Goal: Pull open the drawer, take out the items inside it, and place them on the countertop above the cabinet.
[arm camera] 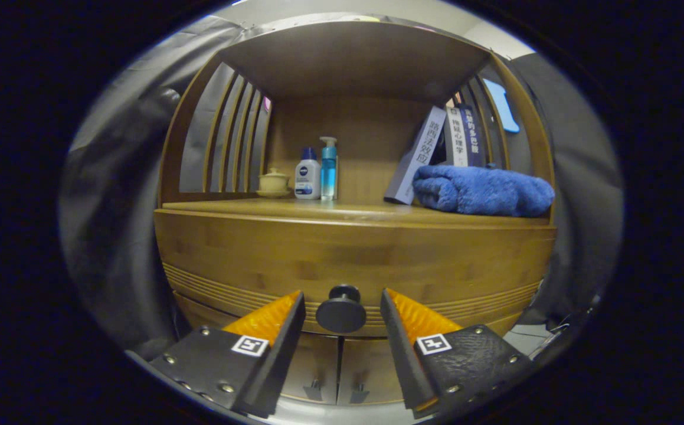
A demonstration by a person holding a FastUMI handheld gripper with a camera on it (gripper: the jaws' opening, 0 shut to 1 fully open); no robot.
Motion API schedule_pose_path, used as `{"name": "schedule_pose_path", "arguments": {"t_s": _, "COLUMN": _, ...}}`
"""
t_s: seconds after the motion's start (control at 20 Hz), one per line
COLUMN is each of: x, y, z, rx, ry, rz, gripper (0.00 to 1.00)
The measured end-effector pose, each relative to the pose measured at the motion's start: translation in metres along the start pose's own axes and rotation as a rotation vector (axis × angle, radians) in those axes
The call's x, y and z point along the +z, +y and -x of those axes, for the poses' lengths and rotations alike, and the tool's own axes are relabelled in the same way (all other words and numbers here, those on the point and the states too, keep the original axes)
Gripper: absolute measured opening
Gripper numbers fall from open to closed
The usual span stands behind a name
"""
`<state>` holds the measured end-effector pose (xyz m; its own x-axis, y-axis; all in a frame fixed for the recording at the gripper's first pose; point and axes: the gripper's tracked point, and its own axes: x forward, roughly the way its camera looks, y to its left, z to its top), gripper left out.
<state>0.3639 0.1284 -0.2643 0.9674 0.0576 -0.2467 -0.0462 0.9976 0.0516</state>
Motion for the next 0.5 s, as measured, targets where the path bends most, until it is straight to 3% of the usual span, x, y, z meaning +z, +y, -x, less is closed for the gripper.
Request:
{"name": "schedule_pose_path", "arguments": {"t_s": 0.25, "x": -0.004, "y": -0.002, "z": 0.007, "rx": -0.035, "ry": 0.041, "rz": -0.031, "gripper": 0.36}}
{"name": "schedule_pose_path", "arguments": {"t_s": 0.3, "x": -0.003, "y": 0.0, "z": 0.014, "rx": -0.04, "ry": 0.052, "rz": -0.025, "gripper": 0.36}}
{"name": "schedule_pose_path", "arguments": {"t_s": 0.35, "x": -0.005, "y": -0.001, "z": 0.014, "rx": -0.039, "ry": 0.055, "rz": -0.025, "gripper": 0.28}}
{"name": "schedule_pose_path", "arguments": {"t_s": 0.5, "x": -0.008, "y": 0.0, "z": 0.042, "rx": -0.031, "ry": 0.068, "rz": -0.051, "gripper": 0.28}}
